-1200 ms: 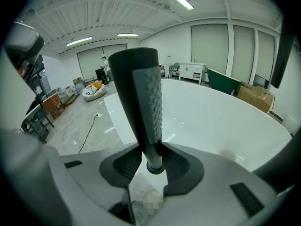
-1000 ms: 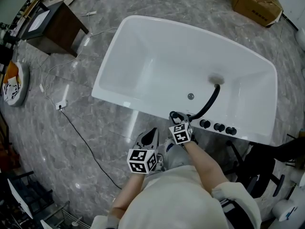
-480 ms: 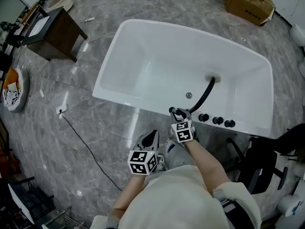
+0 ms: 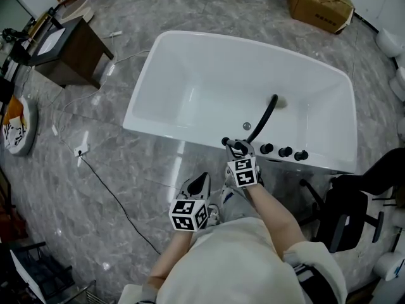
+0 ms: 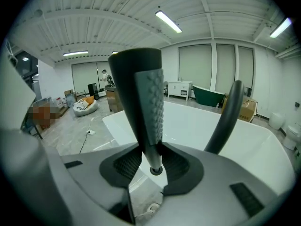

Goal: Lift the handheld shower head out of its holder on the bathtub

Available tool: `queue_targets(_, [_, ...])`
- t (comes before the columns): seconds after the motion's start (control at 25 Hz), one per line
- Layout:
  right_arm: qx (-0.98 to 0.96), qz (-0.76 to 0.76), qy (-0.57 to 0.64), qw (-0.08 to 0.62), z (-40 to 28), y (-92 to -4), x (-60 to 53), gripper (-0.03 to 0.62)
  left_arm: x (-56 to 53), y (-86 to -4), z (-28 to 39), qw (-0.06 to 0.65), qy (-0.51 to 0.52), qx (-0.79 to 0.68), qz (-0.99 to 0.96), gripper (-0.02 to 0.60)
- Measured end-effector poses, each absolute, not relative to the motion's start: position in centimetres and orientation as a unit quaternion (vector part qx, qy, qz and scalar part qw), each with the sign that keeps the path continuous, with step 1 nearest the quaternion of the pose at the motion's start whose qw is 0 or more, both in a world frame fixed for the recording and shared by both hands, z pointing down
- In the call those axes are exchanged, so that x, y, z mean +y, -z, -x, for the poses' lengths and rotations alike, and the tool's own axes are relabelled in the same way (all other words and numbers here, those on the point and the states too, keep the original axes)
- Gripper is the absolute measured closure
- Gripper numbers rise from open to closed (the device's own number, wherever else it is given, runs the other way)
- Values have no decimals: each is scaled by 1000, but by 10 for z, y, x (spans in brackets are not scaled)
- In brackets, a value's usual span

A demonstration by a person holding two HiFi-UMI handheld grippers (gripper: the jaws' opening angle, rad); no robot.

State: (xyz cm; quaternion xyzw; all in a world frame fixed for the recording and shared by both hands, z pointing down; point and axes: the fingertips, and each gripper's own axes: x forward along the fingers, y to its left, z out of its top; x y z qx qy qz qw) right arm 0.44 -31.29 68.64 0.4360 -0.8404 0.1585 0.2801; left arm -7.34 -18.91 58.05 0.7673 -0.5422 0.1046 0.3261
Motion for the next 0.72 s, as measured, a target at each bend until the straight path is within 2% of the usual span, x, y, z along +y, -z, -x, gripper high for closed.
queue_targets(0.72, [-842,-472,-118,231,-13,-626,-277,451,-149,-558,81,294,-90,-539,-784,561])
